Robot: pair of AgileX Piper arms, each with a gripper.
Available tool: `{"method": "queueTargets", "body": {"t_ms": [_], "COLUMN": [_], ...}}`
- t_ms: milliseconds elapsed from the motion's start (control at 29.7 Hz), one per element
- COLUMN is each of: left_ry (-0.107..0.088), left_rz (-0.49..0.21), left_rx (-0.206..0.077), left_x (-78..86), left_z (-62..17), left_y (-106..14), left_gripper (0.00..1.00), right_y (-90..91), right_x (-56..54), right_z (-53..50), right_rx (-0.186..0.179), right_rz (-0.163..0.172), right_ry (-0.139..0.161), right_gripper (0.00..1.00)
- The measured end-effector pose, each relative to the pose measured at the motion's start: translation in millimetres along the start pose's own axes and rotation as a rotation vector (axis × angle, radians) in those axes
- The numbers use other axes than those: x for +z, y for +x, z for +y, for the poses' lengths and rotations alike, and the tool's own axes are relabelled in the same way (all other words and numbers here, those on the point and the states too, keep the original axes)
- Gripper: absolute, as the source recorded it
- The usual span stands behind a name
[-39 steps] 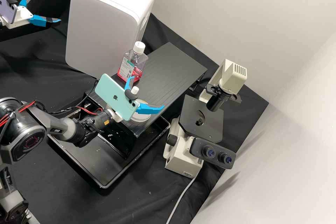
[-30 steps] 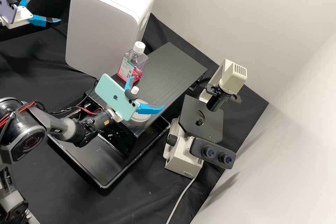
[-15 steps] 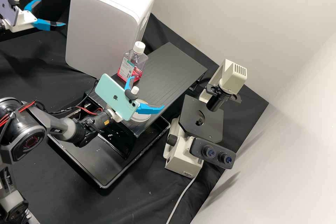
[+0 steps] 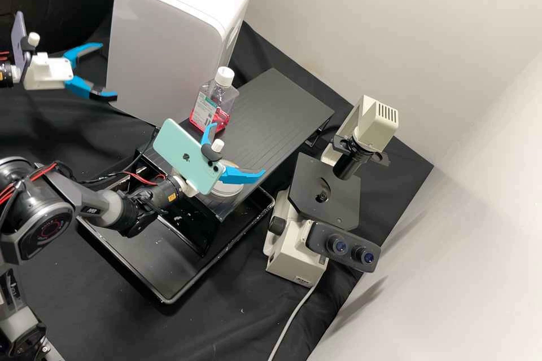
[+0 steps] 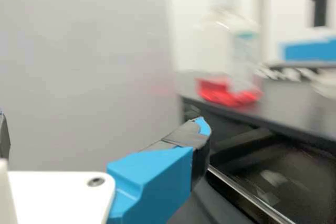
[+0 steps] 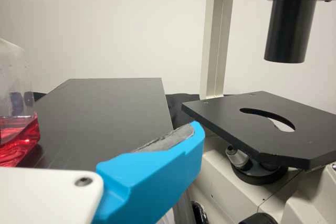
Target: Remove the lid from the petri dish
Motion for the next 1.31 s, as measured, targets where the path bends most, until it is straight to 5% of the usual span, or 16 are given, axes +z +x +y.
{"method": "queueTargets", "body": {"t_ms": [168,403,1042,1143,1244,1311], "left_ry": [0.019,0.031,0.035,0.012,0.017,0.002], "left_rz": [-0.101,-0.182,-0.228,-0.244,-0.270,-0.278], "left_rx": [-0.066,-0.119,-0.141,-0.164,-0.176,-0.182], "left_x": [15.4,28.9,36.8,41.3,43.5,44.4], "left_z": [-14.2,-25.4,-29.9,-33.9,-35.5,-35.6], "left_y": [-1.2,-5.3,-9.7,-13.8,-15.7,-16.4], "left_gripper": [1.00,1.00,1.00,1.00,1.00,1.00], "right_y": [0.0,0.0,0.0,0.0,0.0,0.0], "right_x": [0.0,0.0,0.0,0.0,0.0,0.0], "right_z": [0.0,0.0,0.0,0.0,0.0,0.0], "right_rx": [0.000,0.000,0.000,0.000,0.000,0.000], "right_rz": [0.000,0.000,0.000,0.000,0.000,0.000], "right_ry": [0.000,0.000,0.000,0.000,0.000,0.000], "right_gripper": [1.00,1.00,1.00,1.00,1.00,1.00]}}
